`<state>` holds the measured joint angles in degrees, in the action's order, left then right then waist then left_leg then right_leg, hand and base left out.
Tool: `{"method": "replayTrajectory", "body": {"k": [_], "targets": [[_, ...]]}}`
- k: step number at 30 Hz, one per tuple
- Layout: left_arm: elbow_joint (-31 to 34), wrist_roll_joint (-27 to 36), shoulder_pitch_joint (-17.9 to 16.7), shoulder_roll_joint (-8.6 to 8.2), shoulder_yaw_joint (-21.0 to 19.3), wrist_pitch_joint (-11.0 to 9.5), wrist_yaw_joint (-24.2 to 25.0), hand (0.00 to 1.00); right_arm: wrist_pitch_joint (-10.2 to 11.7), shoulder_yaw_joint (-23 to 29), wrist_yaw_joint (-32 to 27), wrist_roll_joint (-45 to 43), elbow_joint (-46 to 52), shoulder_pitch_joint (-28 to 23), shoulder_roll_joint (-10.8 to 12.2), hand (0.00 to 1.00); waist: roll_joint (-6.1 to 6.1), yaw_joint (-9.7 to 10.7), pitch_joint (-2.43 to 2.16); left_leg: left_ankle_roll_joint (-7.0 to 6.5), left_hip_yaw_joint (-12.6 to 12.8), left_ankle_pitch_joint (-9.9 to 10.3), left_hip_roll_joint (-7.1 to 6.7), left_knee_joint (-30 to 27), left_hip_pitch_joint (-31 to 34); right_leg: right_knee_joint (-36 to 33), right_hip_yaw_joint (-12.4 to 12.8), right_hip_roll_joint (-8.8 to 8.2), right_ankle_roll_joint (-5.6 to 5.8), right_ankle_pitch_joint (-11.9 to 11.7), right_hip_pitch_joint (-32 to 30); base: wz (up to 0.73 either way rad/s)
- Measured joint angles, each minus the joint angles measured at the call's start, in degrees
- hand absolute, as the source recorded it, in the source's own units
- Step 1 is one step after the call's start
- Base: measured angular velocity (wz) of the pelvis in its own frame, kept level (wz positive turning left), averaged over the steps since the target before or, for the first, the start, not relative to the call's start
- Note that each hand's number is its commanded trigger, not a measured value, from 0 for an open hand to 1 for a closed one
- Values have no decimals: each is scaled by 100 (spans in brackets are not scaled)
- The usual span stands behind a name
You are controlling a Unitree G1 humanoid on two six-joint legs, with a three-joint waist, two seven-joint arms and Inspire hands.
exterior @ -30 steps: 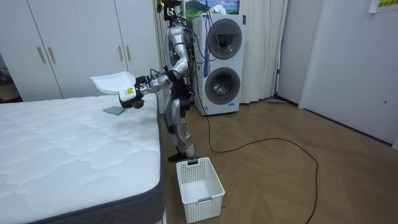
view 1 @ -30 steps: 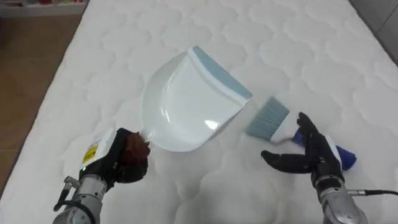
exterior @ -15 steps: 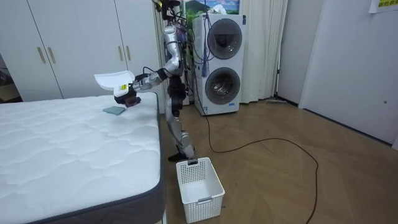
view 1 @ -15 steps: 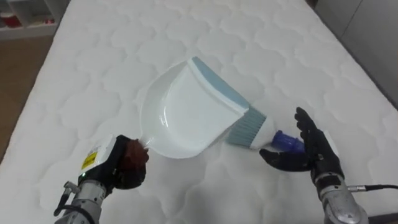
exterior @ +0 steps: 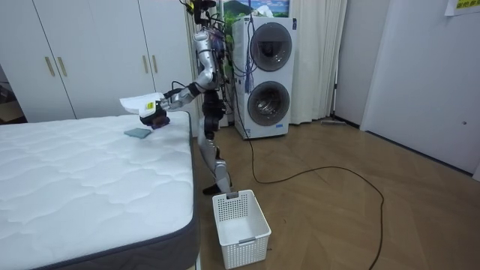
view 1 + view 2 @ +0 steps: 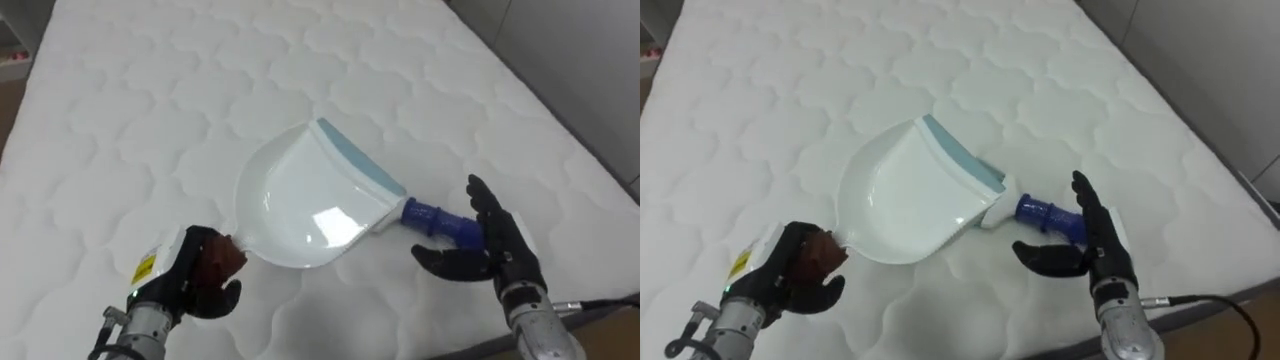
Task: Clean bed
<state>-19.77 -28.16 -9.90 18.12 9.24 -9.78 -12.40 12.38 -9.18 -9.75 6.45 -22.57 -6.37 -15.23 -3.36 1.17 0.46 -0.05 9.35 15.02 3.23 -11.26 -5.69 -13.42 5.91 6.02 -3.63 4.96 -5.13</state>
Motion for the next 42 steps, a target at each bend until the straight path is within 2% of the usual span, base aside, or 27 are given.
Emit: {"method": "replayTrajectory", "body": {"k": [4,7,15,20,24,26,28,30,33,35,38,42], "targets": [[-72,177,-9,-124,-25,0,0,0,0,-12,5,-3,0,-90,4,0,24,9,-18,11,-21,-7,22,2,-13,90,-121,-4,-11,-1,72,4],[-236,313,-68,-183,-25,10,13,0,-1,-12,-2,-3,0,-133,25,0,72,2,-41,11,-36,-7,22,47,-97,128,-313,-28,-35,14,139,-2],[-351,744,-99,-207,-116,15,22,0,-63,-7,-10,-3,-84,-179,54,0,237,-4,-28,10,-84,-7,8,66,-192,219,-458,-78,-29,18,307,7],[-1105,1306,-141,-246,-257,17,-11,0,-101,52,-212,33,-467,-233,67,0,261,-56,-22,10,-105,-7,10,97,-299,291,-480,-78,-27,19,447,1],[-1235,1599,-257,-278,-336,75,-60,0,-135,93,-347,82,-746,-309,76,0,292,-165,-6,10,-117,-7,6,98,-268,283,-469,-81,-26,18,401,-1],[-1485,1740,-287,-354,-508,54,-88,0,-133,158,-345,122,-1026,-307,78,0,295,-182,-21,10,-169,-7,6,98,-266,309,-512,-88,-26,18,431,11],[-1718,1761,-334,-358,-648,62,-106,0,-135,209,-398,186,-1274,-309,77,0,300,-174,-48,10,-183,-7,9,105,-283,348,-532,-86,-27,18,471,9],[-1910,1775,-430,-353,-817,99,-114,0,-161,322,-431,206,-1501,-315,76,0,296,-176,-51,10,-186,-7,14,110,-302,364,-533,-80,-27,18,495,0],[-2418,1879,-554,-383,-1100,118,-179,0,-257,532,-453,281,-2103,-349,76,0,326,-176,-69,10,-206,-7,15,127,-345,371,-566,-87,-32,35,548,6],[-2873,2035,-667,-421,-1307,221,-258,0,-383,621,-425,248,-2590,-407,77,0,355,-175,-63,10,-248,-7,14,182,-447,380,-600,-89,-29,71,648,9],[-3281,2321,-765,-444,-1406,340,-280,0,-533,665,-321,238,-3120,-411,104,0,417,-170,-49,9,-312,-5,-2,184,-483,374,-597,-106,-15,117,708,8],[-3622,2361,-746,-459,-1493,333,-290,0,-596,667,-118,184,-3580,-363,172,0,451,-190,-54,4,-314,1,2,222,-517,373,-610,-100,-13,118,709,4]]}}
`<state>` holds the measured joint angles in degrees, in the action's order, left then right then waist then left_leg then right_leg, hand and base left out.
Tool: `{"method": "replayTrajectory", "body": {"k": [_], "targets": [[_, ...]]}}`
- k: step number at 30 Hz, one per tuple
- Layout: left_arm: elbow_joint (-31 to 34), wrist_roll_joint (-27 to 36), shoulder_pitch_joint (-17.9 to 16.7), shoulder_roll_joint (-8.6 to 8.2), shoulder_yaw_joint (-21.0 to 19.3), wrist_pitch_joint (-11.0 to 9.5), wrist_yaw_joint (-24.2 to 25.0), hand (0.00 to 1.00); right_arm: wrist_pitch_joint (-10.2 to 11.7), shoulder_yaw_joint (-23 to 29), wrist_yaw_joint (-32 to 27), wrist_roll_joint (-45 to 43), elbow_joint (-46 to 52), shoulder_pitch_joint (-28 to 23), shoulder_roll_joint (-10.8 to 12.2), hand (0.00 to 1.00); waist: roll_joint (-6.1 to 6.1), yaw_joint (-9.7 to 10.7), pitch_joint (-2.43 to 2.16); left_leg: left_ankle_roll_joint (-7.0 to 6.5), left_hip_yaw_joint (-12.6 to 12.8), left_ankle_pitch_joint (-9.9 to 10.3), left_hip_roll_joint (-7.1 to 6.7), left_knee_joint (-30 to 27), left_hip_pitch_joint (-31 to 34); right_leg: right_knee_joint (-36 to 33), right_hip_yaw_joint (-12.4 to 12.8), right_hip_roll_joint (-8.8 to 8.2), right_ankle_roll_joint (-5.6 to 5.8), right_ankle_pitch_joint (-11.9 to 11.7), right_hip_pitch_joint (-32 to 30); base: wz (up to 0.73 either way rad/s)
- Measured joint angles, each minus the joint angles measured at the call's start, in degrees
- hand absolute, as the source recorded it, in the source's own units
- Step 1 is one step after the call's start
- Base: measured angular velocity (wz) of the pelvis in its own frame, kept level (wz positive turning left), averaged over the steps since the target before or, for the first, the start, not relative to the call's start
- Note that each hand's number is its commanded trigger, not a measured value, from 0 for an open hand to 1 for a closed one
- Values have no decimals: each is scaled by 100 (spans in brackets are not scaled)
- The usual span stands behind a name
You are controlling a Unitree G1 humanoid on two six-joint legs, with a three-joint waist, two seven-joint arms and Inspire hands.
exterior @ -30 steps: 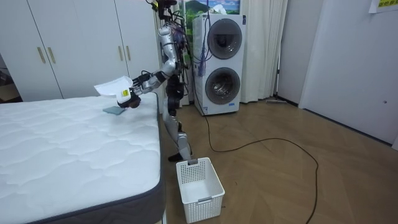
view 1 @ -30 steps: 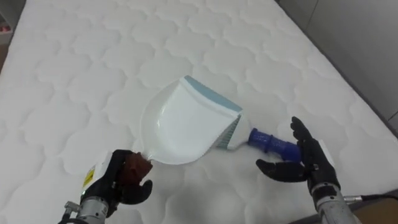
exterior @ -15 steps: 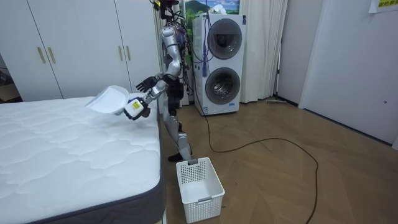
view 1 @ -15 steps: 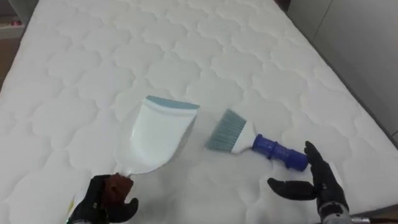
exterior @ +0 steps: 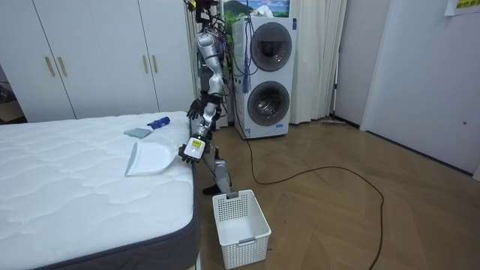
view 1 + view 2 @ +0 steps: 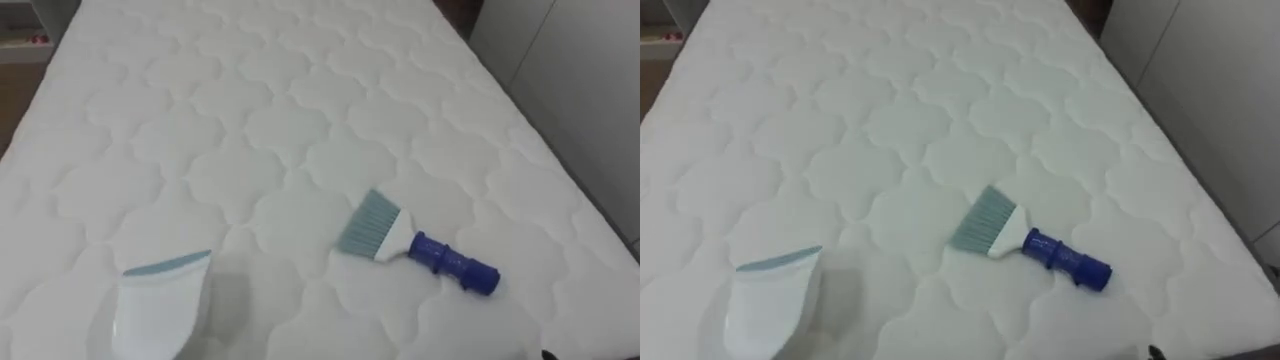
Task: Clean bed
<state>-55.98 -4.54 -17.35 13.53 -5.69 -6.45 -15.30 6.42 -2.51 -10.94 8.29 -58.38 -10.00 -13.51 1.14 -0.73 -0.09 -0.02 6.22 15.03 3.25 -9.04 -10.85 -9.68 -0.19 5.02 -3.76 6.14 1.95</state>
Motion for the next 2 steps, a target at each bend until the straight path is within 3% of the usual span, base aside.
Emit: {"method": "replayTrajectory", "body": {"k": [2], "targets": [[-183,-9,-10,-51,-32,41,52,0,-57,18,183,-286,-188,-8,5,0,-31,-38,-3,-7,6,7,-4,54,5,-22,-2,-1,1,-1,4,0]]}}
